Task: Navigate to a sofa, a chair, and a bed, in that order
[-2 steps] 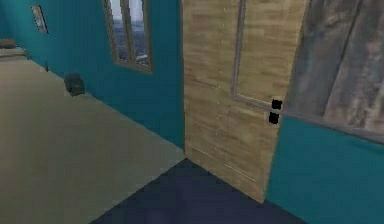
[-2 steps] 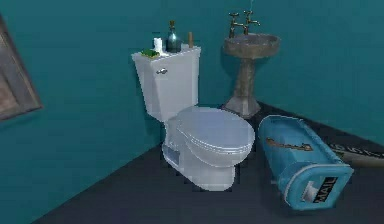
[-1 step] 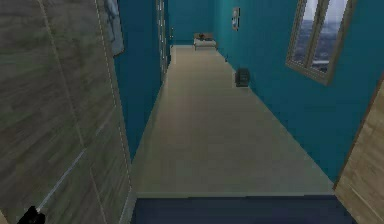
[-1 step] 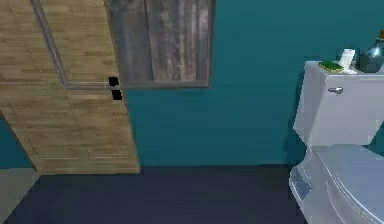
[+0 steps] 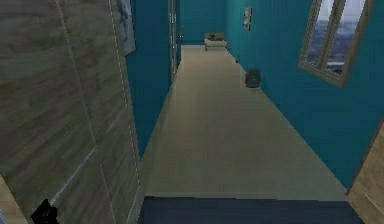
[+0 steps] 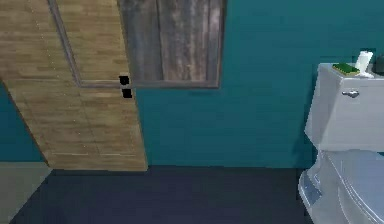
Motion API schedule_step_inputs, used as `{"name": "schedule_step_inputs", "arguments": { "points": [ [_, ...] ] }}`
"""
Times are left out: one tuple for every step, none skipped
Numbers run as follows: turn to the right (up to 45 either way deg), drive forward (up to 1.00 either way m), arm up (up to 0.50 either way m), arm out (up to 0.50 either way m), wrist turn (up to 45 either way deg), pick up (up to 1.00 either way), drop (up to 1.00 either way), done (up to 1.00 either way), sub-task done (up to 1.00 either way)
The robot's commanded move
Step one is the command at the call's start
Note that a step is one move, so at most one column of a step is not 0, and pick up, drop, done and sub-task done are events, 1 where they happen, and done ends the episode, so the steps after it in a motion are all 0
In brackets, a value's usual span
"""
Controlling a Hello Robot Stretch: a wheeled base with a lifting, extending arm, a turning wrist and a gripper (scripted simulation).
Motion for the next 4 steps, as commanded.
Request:
{"name": "schedule_step_inputs", "arguments": {
  "points": [
    [0.0,1.0,0.0,0.0,0.0,0.0,0.0,0.0,0.0],
    [0.0,1.0,0.0,0.0,0.0,0.0,0.0,0.0,0.0],
    [0.0,1.0,0.0,0.0,0.0,0.0,0.0,0.0,0.0],
    [-3.0,0.0,0.0,0.0,0.0,0.0,0.0,0.0,0.0]
  ]
}}
